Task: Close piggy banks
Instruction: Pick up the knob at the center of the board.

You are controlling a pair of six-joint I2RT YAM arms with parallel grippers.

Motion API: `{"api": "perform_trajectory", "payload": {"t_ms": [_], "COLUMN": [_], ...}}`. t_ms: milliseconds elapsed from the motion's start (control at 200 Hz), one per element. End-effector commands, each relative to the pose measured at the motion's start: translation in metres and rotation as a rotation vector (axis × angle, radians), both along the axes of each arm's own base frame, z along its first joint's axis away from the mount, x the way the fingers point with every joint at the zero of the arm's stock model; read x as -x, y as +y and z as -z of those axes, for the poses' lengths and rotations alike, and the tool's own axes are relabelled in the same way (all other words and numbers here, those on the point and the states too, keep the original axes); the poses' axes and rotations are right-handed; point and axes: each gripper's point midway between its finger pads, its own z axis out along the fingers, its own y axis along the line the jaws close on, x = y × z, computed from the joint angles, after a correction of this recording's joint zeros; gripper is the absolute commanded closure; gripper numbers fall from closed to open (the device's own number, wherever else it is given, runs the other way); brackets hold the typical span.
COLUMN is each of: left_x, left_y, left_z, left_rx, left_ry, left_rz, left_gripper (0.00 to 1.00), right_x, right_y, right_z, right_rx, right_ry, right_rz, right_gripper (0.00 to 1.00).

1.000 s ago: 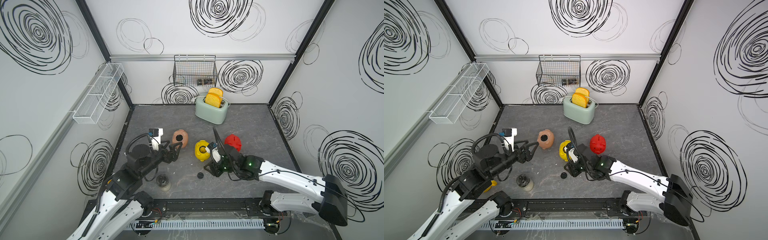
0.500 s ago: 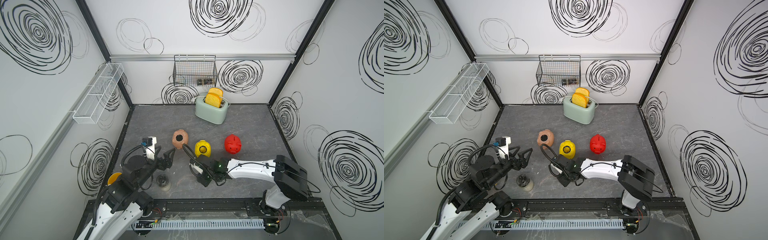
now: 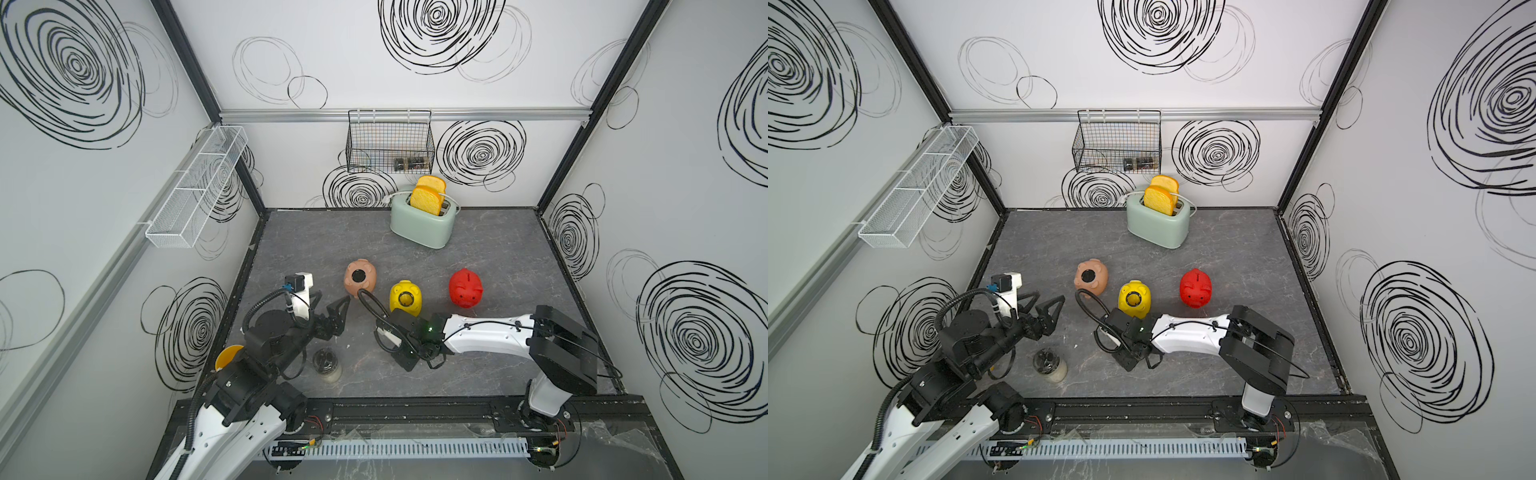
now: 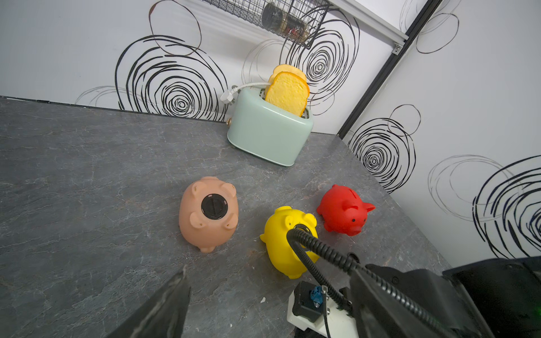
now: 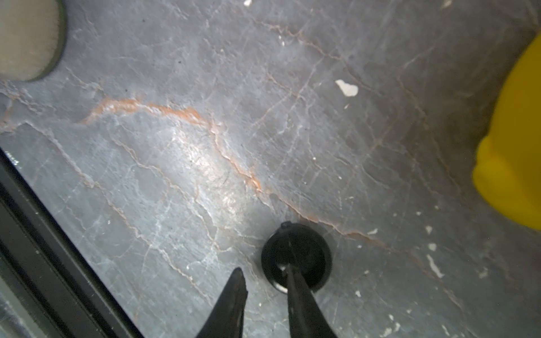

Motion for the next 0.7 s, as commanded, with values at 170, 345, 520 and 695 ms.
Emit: {"api": "perform_trajectory", "payload": {"t_ms": [170, 345, 520, 695], "left_x": [-0.006, -0.007, -0.007, -0.007], "left_y": [0.000, 0.000, -0.001, -0.001], "left_z": [0.000, 0.001, 0.002, 0.001], "left_rx": [-0.007, -0.009, -0.011, -0.006], "left_ry": [-0.013, -0.009, -0.006, -0.007], "left_rz": [-0.013, -0.010, -0.010, -0.010], "left_gripper": [0.11, 0.11, 0.11, 0.11], "right_x": [-0.012, -0.013, -0.013, -0.014], "right_y": [-0.004, -0.004, -0.004, -0.006], "right_z": [-0.003, 0.000, 0.006, 0.011], "right_rx": [0.012, 0.008, 0.023, 0.034], "right_ry": [-0.003, 0.015, 0.016, 0.023], "right_rz": [0.011, 0.013, 0.013, 0.016], "right_gripper": [0.72, 0.73, 0.73, 0.74]}}
